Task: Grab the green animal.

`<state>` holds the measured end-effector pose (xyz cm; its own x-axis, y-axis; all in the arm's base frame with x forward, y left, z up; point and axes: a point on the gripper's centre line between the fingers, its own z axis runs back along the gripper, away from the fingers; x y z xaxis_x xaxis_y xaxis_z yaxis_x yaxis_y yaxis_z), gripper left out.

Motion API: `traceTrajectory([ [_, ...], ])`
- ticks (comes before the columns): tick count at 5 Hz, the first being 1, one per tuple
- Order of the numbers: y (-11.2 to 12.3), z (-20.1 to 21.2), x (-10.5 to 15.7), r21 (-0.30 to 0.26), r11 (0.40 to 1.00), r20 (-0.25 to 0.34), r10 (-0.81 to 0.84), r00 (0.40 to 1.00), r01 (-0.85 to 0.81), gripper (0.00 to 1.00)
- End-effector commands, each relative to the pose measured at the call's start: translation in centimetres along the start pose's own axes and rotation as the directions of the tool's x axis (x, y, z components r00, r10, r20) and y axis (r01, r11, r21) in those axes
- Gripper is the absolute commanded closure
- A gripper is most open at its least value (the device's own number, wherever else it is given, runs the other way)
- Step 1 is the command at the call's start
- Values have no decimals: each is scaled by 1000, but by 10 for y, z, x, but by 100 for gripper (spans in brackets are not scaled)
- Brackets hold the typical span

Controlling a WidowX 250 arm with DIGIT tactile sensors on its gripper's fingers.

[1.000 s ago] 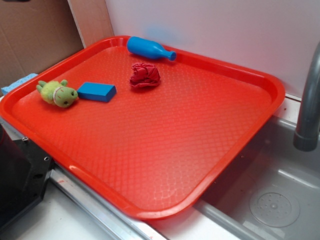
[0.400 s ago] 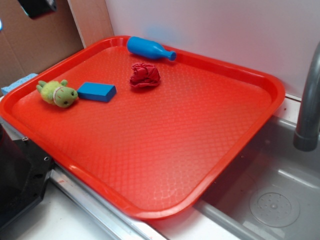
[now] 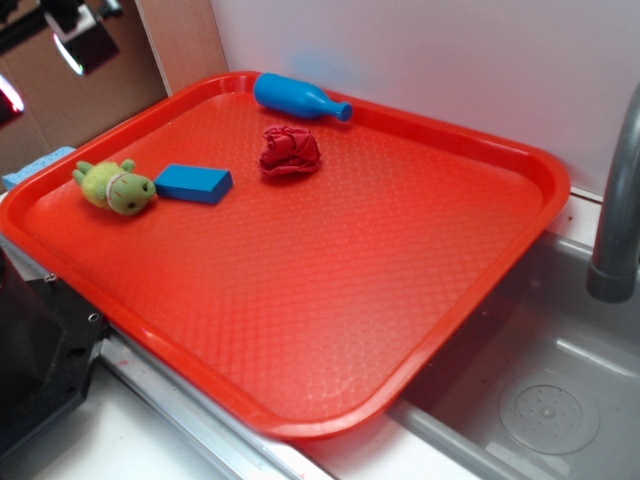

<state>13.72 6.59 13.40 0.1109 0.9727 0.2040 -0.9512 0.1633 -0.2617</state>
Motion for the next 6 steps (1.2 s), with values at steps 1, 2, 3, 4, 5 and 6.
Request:
traceTrajectory([
  [1,4,-52,16,38,979,159,193,968,-201,0],
  [2,2,-77,23,67,967,181,232,956,-247,0],
  [3,4,-93,32,100,949,219,273,937,-300,0],
  [4,12,-108,35,182,917,198,319,927,-354,0],
  [5,15,-111,32,198,915,206,311,928,-351,0],
  [6,14,-111,33,185,917,208,316,926,-354,100],
])
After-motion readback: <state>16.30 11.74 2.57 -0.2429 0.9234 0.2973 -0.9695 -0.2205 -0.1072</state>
